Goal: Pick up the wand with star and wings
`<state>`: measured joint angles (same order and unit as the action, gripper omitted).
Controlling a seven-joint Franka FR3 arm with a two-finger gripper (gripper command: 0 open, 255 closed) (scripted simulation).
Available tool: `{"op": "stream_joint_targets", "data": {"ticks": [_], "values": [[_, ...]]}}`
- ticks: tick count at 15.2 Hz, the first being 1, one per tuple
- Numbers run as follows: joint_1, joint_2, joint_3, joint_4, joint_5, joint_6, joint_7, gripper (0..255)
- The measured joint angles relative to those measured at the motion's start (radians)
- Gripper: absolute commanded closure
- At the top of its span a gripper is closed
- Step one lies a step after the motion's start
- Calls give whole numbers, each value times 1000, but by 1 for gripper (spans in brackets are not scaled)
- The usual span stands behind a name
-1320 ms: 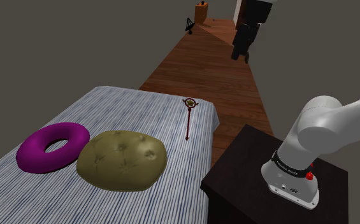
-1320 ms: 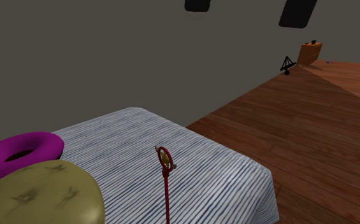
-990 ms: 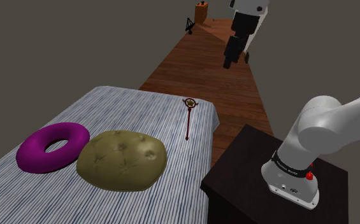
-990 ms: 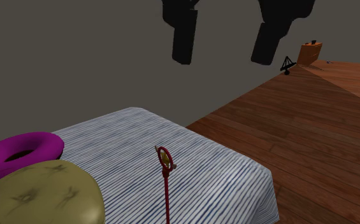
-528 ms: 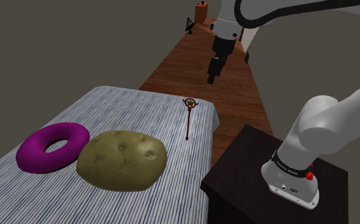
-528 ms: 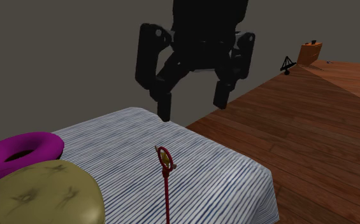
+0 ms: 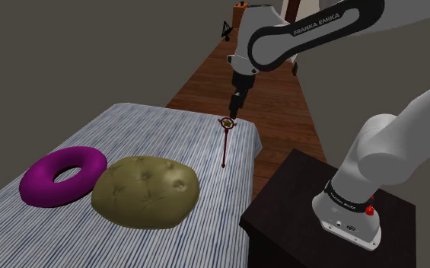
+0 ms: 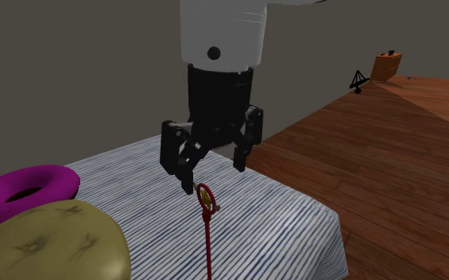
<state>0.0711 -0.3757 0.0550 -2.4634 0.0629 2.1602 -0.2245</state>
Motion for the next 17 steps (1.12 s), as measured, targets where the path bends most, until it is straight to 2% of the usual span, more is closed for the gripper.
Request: {"op": "stream_joint_targets", "data": {"ticks": [9, 10, 17], "values": [[2, 103, 3, -47, -5, 150, -19, 0], [3, 105, 4, -51, -5, 157, -19, 255], [3, 106, 4, -54, -4, 162, -19, 255]]}}
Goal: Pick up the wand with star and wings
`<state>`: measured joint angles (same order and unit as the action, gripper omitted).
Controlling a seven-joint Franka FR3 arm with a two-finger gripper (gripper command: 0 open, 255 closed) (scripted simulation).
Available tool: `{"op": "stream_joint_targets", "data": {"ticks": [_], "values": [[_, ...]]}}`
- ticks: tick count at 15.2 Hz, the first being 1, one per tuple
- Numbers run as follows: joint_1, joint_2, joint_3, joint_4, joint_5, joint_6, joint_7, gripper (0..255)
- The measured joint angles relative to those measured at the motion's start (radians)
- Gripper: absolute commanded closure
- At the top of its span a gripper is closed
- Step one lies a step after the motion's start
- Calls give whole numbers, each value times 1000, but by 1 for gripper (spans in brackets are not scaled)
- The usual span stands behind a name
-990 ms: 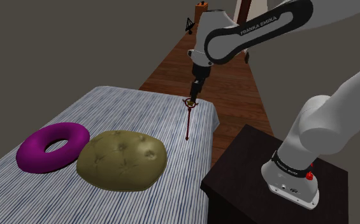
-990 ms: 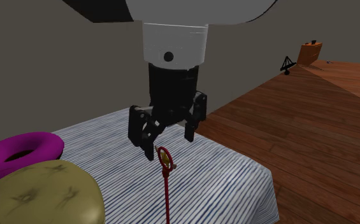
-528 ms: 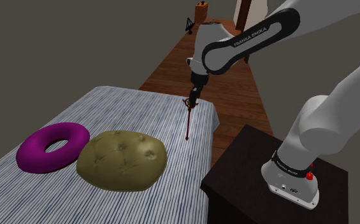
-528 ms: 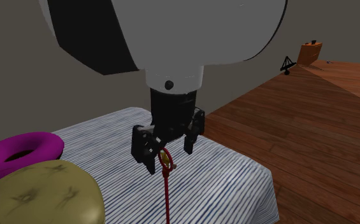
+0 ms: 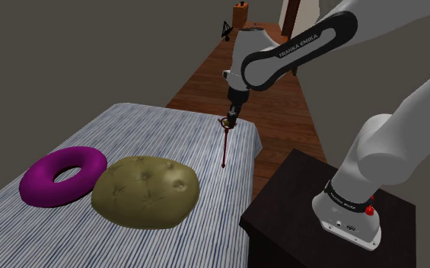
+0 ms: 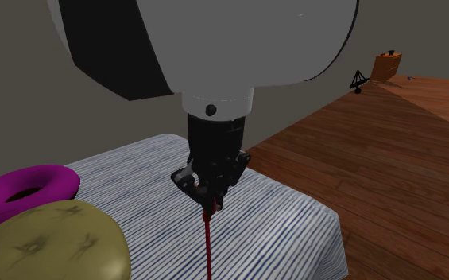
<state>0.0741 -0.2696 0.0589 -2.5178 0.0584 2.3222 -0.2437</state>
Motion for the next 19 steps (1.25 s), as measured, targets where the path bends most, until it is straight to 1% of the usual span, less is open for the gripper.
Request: {"op": "stream_joint_targets", "data": {"ticks": [3, 5, 19], "values": [[0, 1, 0, 0, 0, 1, 0, 255], [1, -8, 1, 7, 0, -16, 2, 255], [-1, -91, -3, 120, -4, -211, 6, 255]]}}
